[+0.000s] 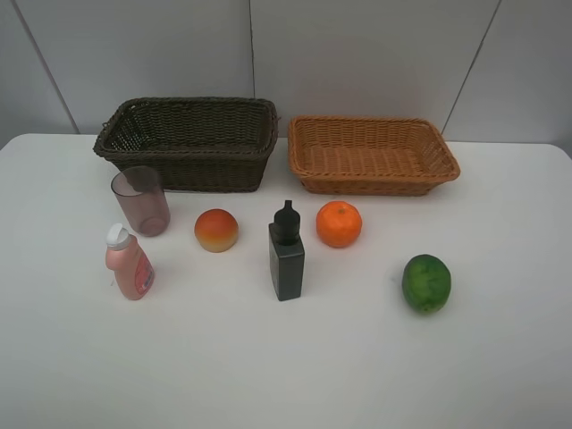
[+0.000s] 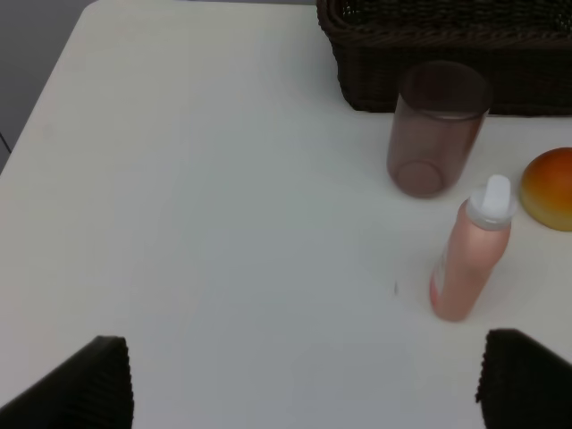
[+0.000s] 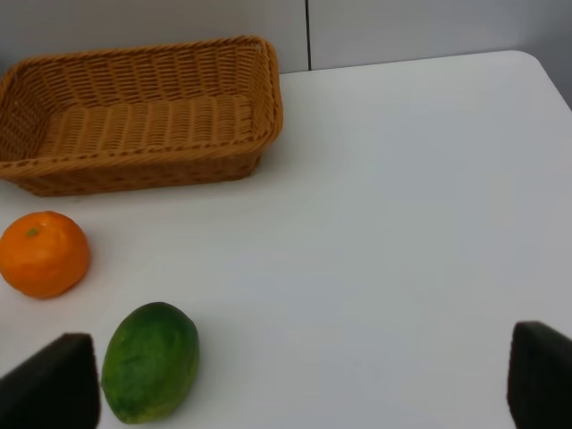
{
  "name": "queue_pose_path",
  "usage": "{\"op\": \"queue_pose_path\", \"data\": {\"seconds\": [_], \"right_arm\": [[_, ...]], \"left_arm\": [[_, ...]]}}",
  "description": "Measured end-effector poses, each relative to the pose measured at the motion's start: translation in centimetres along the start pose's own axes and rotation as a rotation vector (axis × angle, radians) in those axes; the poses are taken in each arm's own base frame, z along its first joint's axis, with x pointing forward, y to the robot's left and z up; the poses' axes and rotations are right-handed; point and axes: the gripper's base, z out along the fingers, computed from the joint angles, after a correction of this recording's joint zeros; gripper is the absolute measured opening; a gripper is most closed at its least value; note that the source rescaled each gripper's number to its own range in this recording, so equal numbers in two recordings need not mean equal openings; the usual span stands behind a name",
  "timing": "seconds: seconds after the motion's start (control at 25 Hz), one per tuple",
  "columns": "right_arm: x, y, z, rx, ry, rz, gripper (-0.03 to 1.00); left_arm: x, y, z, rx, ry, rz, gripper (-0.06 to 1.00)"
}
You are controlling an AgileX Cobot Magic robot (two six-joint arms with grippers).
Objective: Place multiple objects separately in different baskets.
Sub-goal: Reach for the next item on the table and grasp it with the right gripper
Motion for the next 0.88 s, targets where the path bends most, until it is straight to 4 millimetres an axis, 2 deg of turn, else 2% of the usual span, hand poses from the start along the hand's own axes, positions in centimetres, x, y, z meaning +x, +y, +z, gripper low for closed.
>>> {"op": "queue_pose_path", "data": {"seconds": [0.88], "right_arm": [[0.00, 0.00, 0.00, 0.000, 0.000, 0.000, 1.00]], "left_arm": [[0.00, 0.00, 0.00, 0.000, 0.000, 0.000, 1.00]]}}
